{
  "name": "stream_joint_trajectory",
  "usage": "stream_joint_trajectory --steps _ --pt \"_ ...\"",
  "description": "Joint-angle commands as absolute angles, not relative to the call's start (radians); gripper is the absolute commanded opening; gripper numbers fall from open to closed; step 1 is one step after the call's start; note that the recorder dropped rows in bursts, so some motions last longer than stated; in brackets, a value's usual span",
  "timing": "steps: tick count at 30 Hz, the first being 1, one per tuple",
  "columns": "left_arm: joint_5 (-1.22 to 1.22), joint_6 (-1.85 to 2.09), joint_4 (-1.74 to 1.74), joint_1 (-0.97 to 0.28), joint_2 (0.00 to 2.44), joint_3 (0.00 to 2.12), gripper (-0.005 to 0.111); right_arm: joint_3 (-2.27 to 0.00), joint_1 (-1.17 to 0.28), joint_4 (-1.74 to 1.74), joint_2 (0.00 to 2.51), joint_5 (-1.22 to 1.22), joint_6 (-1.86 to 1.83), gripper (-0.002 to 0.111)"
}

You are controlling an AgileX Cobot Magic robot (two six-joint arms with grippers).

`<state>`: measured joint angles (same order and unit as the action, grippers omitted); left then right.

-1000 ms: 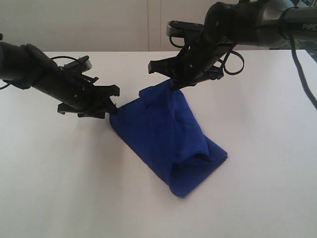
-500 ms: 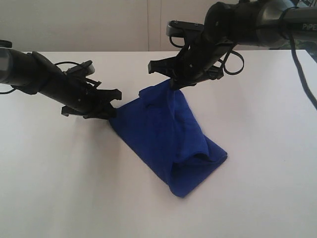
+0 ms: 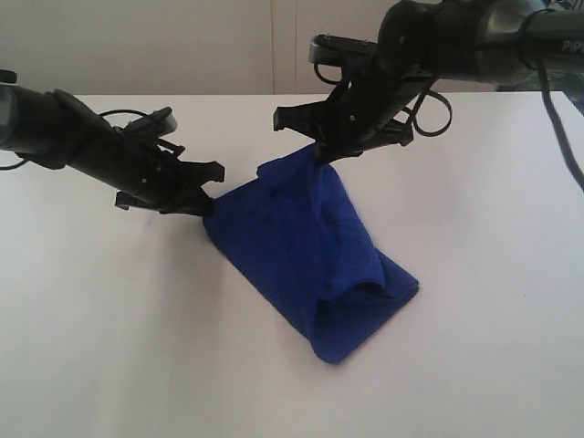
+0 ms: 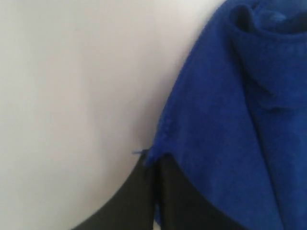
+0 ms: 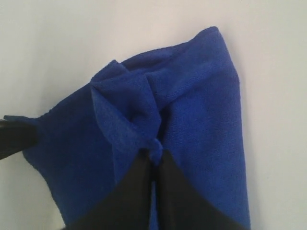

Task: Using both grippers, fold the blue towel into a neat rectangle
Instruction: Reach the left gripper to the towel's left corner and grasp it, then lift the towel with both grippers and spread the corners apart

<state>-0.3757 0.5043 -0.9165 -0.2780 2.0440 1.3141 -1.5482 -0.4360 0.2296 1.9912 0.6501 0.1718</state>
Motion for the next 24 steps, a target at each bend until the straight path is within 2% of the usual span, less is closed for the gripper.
stream_joint_trajectory --steps 1,6,13,24 --pt "-0.507 0.540 -0.881 -0.228 1.948 1.316 0.000 -1.546 -0.424 0.202 1.924 0.701 0.185 0.000" --pt "-0.685 0.605 -0.759 -0.162 1.802 1.316 0.000 -1.546 -0.397 0.021 1.841 0.835 0.183 0.000" --pt "-0.757 0.554 -0.632 -0.097 1.637 1.316 0.000 -1.546 -0.388 -0.189 1.744 0.953 0.194 0.000" --pt "-0.913 0.467 -0.421 -0.091 1.372 1.316 0.000 -1.546 -0.388 -0.276 1.514 1.184 0.213 0.000"
